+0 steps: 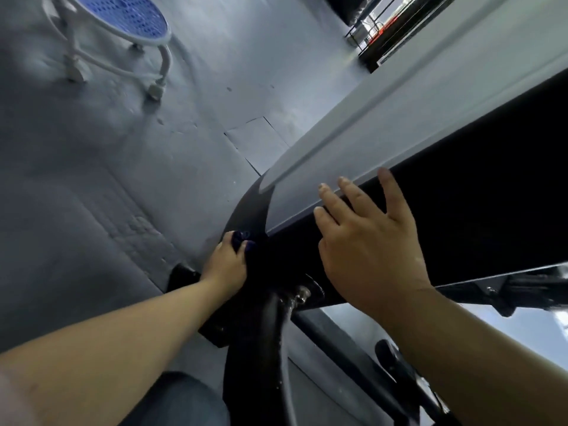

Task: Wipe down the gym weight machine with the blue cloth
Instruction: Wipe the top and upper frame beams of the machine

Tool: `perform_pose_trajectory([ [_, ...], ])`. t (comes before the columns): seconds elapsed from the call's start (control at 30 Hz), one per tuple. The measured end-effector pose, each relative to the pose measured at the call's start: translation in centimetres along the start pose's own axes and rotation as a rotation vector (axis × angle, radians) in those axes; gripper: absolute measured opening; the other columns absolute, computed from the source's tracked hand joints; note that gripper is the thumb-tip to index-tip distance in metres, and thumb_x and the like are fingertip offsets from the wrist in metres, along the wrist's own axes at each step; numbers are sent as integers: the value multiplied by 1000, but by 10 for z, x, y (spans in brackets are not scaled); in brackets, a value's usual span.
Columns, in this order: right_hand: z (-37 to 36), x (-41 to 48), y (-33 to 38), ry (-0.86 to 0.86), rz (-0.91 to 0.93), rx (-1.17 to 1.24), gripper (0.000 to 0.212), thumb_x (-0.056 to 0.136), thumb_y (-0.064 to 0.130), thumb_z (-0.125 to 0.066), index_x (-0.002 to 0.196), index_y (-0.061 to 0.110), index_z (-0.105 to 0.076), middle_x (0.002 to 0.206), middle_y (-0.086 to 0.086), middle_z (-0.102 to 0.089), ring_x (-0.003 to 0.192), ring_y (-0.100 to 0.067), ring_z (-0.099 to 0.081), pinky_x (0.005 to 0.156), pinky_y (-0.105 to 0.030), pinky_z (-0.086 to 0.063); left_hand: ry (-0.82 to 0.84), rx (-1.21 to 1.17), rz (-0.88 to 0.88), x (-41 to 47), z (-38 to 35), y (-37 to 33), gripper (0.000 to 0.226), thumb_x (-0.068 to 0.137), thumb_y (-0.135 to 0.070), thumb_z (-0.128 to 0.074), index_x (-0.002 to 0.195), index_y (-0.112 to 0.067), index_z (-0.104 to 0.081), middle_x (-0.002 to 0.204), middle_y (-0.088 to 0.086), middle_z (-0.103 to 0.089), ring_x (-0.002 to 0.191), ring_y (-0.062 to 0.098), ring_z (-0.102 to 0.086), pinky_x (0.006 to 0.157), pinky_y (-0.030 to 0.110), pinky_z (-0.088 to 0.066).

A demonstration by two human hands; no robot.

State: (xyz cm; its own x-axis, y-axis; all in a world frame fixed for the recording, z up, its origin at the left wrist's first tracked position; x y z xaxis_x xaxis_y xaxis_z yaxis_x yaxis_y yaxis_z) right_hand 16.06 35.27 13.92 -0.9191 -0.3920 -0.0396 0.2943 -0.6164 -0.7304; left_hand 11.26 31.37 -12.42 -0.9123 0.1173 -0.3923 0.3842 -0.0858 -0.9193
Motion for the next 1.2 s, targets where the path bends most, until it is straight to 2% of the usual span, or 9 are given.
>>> perform_pose_trajectory([
  [0.1, -8, 5, 6, -12, -18, 16, 30, 82, 20, -63, 107, 9, -75, 128, -14, -65, 124, -33, -58, 111, -57, -15, -43, -180, -37, -9, -7, -21, 36, 103, -36, -39, 134, -19, -47, 138, 11, -50, 126, 29, -49, 101, 31, -34],
  [0.27, -28, 18, 30, 40, 50, 31, 36, 80, 24, -68, 110, 6, -73, 129, -16, -64, 123, -34, -58, 108, -59, -19, 148, -104, -647, -37, -7, -27, 57, 92, -49, -43, 143, -47, -18, 162, -10, -17, 146, 1, -20, 117, 17, -18],
  [0.37, -38, 21, 31, 75, 45, 7, 35, 80, 25, -70, 108, 4, -74, 125, -18, -65, 122, -36, -58, 108, -58, -19, 164, -60, -531, -11, -7, 20, 56, 99, -43, -45, 149, -36, -21, 159, -10, -22, 140, -3, -27, 110, 5, -19],
  [0.5, -43, 25, 40, 236, 85, -123, 43, 88, 32, -51, 119, 8, -69, 134, -18, -60, 131, -36, -50, 108, -63, -11, 76, -229, -149, 0, -2, 43, 33, 104, -23, -43, 137, -27, -39, 121, -15, -52, 98, -16, -50, 84, 0, -32],
  [0.6, -51, 32, 55, 392, 137, -153, 56, 98, 36, -27, 148, 14, -40, 158, -16, -29, 149, -33, -20, 109, -66, 6, 78, -186, -267, -12, -6, 20, 50, 103, -25, -46, 150, -30, -30, 157, -4, -30, 140, 8, -32, 115, 23, -25],
  [0.73, -65, 36, 76, 490, 230, -139, 58, 104, 39, -17, 156, 14, -12, 164, -15, -4, 151, -31, 3, 111, -66, 12, 194, -62, -558, -15, -9, 23, 63, 95, -43, -44, 150, -38, -13, 163, -9, -10, 146, 5, -17, 117, 19, -17],
  [0.83, -75, 35, 84, 500, 260, -142, 61, 104, 39, -15, 156, 9, -6, 163, -20, 2, 150, -36, 7, 111, -66, 12, 198, -59, -427, 3, -9, 68, 67, 91, -44, -43, 152, -37, -15, 162, -11, -12, 147, 11, -24, 120, 29, -23],
  [1.07, -98, 27, 106, 556, 259, -132, 67, 103, 45, -13, 155, 6, 5, 160, -22, 15, 148, -35, 18, 103, -64, 23, 232, -45, 15, 34, 1, 127, 59, 100, -14, -42, 155, -24, -23, 157, -6, -27, 142, 10, -27, 106, 16, -17],
  [1.2, -104, 30, 113, 589, 291, -162, 67, 102, 43, -14, 153, 5, 9, 160, -22, 20, 148, -34, 22, 93, -69, 29, 262, -109, -67, 20, -3, 112, 72, 92, -14, -45, 157, -24, -16, 162, -6, -14, 149, 10, -13, 112, 17, -12],
])
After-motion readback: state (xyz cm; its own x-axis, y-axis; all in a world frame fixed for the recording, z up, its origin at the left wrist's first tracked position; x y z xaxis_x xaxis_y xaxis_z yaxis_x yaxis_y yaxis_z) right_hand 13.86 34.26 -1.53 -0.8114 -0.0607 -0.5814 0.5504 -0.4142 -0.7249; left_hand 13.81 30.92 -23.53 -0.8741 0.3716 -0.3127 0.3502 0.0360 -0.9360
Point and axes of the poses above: each hand's wrist, its own x-axis towards the middle knuckle, its own z-axis out of the back of the hand, y = z × x, the point moved 6 cm from there along x, towards the middle knuckle
